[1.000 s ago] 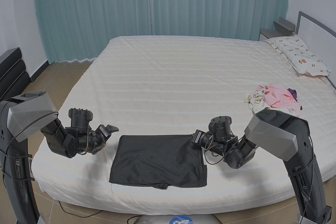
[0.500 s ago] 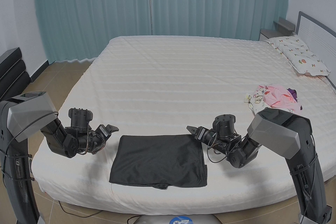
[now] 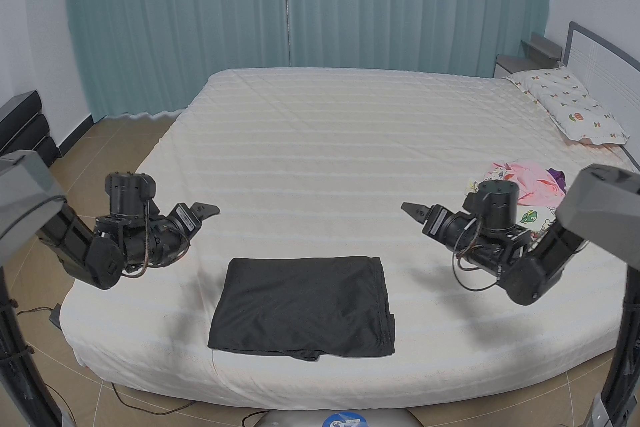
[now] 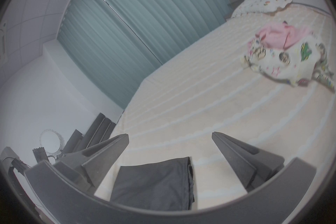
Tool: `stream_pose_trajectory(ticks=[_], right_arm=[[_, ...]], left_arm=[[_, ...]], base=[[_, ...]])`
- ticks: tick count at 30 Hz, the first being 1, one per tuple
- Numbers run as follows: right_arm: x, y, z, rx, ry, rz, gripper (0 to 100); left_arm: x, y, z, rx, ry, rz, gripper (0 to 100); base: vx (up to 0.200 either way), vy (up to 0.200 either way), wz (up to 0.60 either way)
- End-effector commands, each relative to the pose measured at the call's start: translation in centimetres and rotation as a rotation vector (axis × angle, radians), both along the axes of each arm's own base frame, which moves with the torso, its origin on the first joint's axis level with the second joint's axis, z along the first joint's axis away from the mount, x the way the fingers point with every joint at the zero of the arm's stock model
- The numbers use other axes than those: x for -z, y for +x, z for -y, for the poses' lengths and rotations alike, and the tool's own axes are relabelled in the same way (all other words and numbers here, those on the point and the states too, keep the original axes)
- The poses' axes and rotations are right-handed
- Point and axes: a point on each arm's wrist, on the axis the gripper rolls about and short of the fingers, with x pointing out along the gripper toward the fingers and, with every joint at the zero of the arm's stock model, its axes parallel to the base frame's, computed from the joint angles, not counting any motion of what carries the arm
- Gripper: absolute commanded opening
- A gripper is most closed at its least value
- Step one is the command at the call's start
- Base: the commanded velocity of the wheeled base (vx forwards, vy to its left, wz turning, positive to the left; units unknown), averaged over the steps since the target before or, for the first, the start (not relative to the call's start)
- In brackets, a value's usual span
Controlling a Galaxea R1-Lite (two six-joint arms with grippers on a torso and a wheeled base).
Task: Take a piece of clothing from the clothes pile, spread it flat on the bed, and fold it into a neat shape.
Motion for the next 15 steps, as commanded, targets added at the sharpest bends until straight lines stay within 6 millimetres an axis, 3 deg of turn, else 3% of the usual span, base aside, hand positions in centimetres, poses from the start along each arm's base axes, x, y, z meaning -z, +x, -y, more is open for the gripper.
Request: stream_pose_trajectory(ticks=[1, 3, 4, 5, 7, 9, 15], right_arm=[[-8.3, -10.2, 4.5, 0.008, -0.036, 0.216, 100], [-9.2, -13.1, 5.5, -0.006, -0.081, 0.269, 100], [-9.2, -13.1, 5.5, -0.006, -0.081, 0.269, 100], [-9.8, -15.4, 6.3, -0.012, -0.131, 0.317, 100], [-10.1, -16.2, 6.6, -0.009, -0.162, 0.336, 100], [-11.0, -18.7, 8.1, 0.026, -0.29, 0.401, 100], [-12.4, -22.2, 10.5, 0.11, -0.422, 0.483, 100]], left_arm=[[-9.3, -7.1, -0.3, 0.007, 0.086, 0.229, 100], [-10.6, -9.3, -0.8, -0.023, 0.094, 0.268, 100], [-11.3, -10.4, -1.1, -0.029, 0.095, 0.296, 100], [-11.8, -11.3, -1.4, -0.038, 0.101, 0.322, 100], [-12.2, -11.9, -1.6, -0.044, 0.112, 0.341, 100], [-13.5, -14.4, -2.9, -0.107, 0.216, 0.396, 100], [-15.7, -18.9, -3.9, -0.188, 0.373, 0.463, 100]], base=[[0.0, 0.0, 0.0], [0.0, 0.0, 0.0], [0.0, 0.0, 0.0], [0.0, 0.0, 0.0], [0.0, 0.0, 0.0], [0.0, 0.0, 0.0], [0.0, 0.0, 0.0]])
